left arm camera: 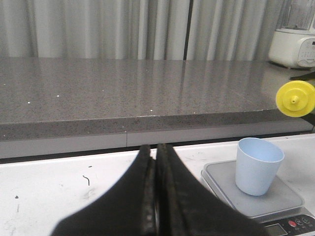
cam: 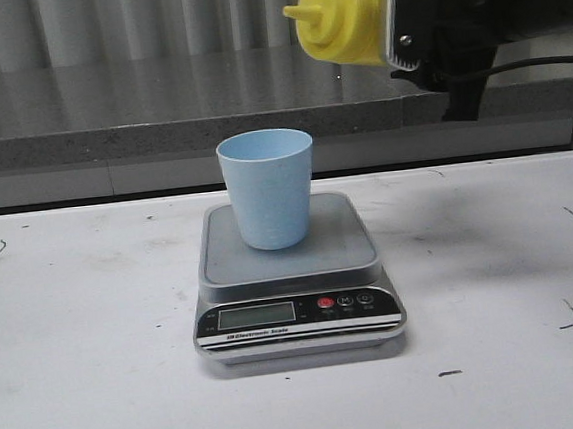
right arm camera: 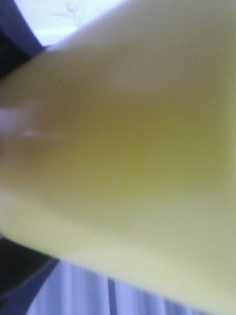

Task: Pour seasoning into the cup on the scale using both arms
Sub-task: 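Lift the yellow bottle and tilt its nozzle down above the cup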

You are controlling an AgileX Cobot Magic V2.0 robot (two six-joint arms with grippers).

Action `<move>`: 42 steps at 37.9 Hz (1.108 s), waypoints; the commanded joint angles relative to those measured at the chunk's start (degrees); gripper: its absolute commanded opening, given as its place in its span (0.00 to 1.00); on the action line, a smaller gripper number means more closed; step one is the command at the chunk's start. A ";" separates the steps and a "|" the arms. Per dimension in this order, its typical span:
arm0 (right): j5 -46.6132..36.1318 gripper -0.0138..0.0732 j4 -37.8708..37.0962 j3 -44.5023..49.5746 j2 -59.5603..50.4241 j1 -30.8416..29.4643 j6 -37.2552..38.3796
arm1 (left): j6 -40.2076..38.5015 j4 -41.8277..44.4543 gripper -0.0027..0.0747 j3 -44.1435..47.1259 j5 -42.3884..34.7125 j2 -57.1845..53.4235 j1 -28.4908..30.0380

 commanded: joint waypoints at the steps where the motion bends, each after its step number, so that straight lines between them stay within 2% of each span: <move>1: -2.13 0.26 -0.04 -5.17 -1.26 0.32 -6.55 | -0.41 -0.59 0.01 -1.44 -4.88 0.59 -0.04; 7: 2.01 0.26 -0.04 -11.12 1.39 0.32 -14.61 | -0.41 -0.59 0.01 -1.44 -4.88 0.59 -0.04; 13: 0.02 0.26 -0.12 -12.73 1.45 0.83 -24.67 | -0.41 -0.59 0.01 -1.44 -4.88 0.59 -0.04; 22: -6.39 0.26 -0.19 -12.73 1.45 2.56 -28.32 | -0.41 -0.59 0.01 -1.44 -4.88 0.59 -0.04; 32: -7.76 0.26 -0.28 -12.73 1.45 4.84 -39.41 | -0.41 -0.59 0.01 -1.44 -4.88 0.59 -0.04; 37: -7.53 0.26 2.29 -12.66 1.45 4.84 -36.85 | -0.41 -0.59 0.01 -1.44 -4.88 0.59 -0.04; 42: -7.70 0.26 5.87 -12.66 1.45 4.84 -18.39 | -0.41 -0.59 0.01 -1.44 -4.88 0.59 -0.04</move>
